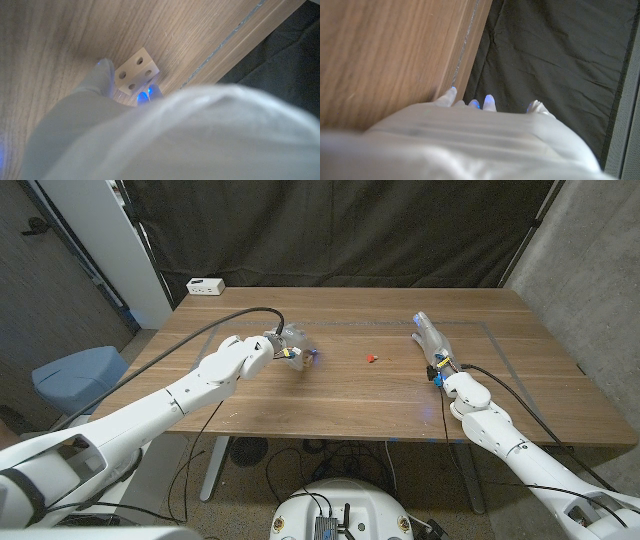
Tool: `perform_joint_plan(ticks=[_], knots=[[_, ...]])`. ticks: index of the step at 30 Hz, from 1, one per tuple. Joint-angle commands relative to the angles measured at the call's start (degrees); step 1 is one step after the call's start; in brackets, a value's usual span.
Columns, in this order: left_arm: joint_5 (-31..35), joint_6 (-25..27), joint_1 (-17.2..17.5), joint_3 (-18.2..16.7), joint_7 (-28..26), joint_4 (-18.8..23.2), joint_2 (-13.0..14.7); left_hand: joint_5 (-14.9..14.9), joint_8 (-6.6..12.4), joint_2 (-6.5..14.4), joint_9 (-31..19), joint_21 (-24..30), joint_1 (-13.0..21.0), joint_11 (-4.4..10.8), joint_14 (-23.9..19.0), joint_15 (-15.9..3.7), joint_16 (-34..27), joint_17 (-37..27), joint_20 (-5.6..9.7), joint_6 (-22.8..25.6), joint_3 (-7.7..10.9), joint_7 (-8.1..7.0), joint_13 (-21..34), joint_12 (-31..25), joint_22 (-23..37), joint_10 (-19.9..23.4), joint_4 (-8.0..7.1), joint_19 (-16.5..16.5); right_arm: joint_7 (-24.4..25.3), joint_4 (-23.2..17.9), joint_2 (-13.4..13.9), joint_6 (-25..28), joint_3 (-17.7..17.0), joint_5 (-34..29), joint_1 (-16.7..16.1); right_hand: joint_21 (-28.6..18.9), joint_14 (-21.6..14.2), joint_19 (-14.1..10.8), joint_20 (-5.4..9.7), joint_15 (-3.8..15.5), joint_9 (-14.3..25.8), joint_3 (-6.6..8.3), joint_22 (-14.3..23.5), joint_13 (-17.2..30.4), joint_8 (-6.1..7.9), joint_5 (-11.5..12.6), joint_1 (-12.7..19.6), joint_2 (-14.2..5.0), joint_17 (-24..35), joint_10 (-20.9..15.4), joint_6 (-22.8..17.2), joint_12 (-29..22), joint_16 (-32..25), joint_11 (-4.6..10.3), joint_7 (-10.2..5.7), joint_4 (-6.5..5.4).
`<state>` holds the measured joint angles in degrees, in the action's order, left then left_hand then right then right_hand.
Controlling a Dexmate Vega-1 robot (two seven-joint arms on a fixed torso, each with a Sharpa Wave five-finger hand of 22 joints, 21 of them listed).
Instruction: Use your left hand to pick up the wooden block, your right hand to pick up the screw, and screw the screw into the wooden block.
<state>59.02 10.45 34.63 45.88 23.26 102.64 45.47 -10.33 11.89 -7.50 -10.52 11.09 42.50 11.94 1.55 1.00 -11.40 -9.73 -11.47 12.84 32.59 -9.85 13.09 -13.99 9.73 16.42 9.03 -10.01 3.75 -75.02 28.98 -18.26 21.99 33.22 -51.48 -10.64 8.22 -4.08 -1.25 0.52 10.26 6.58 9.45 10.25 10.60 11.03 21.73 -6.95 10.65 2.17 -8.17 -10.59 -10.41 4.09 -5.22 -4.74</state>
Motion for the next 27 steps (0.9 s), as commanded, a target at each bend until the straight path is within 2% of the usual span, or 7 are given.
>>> perform_joint_plan(ticks=[1,18,22,27], knots=[[0.42,0.19,0.68,0.33,-4.27,-0.98,-0.06,-0.14,0.53,0.04,-0.24,0.35,0.87,0.15,-1.20,-0.79,-0.43,-0.32,-0.50,1.84,-0.45,-0.21,0.34,-0.77,0.26,1.60,0.10,-0.80,0.11,0.49,-0.21,-0.02,0.17,-0.17,0.19,-0.10,0.55,0.12,-0.22,-0.02,0.26,0.10,0.25,0.25,0.12,0.41,-0.53,-0.12,0.21,0.38,0.08,-0.08,-0.56,0.16,-0.06,0.57],[0.99,-0.24,-0.31,1.82,-5.39,-3.11,-1.11,-0.10,0.86,0.24,-0.24,0.44,1.90,0.23,-4.12,-1.94,-0.76,-0.32,-0.46,4.64,-1.18,-1.29,1.03,-2.37,0.23,6.14,0.08,1.25,0.72,-0.05,0.01,0.64,0.17,-0.28,-0.11,-0.10,0.62,0.17,-0.41,0.03,0.27,0.18,0.24,0.25,0.14,0.41,-0.65,-0.14,0.20,0.47,0.07,-0.11,-0.59,0.11,-0.14,0.72],[1.48,-0.22,-0.34,2.20,-6.45,-3.58,-1.30,-0.15,1.13,0.15,-0.26,0.13,2.45,0.32,-5.99,-2.52,-0.98,-0.32,-0.62,6.60,-1.64,-1.69,1.43,-2.99,0.21,8.17,0.12,1.32,0.85,-0.07,0.00,0.74,0.19,-0.28,-0.24,-0.10,0.62,0.17,-0.45,0.08,0.28,0.20,0.23,0.25,0.15,0.42,-0.66,-0.15,0.20,0.44,0.07,-0.13,-0.61,0.18,-0.10,0.77],[1.74,0.12,-0.10,2.31,-8.16,-4.02,-1.54,-0.35,1.40,-0.07,-0.32,0.29,4.03,0.44,-8.88,-3.66,-0.96,-0.35,-0.56,10.17,-2.43,-2.11,2.18,-3.85,0.21,11.59,0.21,3.42,0.80,0.06,-0.06,0.75,0.24,-0.25,-0.22,-0.12,0.64,0.13,-0.50,0.10,0.28,0.24,0.23,0.25,0.15,0.42,-0.68,-0.17,0.19,0.48,0.08,-0.13,-0.61,0.22,-0.13,0.82]])
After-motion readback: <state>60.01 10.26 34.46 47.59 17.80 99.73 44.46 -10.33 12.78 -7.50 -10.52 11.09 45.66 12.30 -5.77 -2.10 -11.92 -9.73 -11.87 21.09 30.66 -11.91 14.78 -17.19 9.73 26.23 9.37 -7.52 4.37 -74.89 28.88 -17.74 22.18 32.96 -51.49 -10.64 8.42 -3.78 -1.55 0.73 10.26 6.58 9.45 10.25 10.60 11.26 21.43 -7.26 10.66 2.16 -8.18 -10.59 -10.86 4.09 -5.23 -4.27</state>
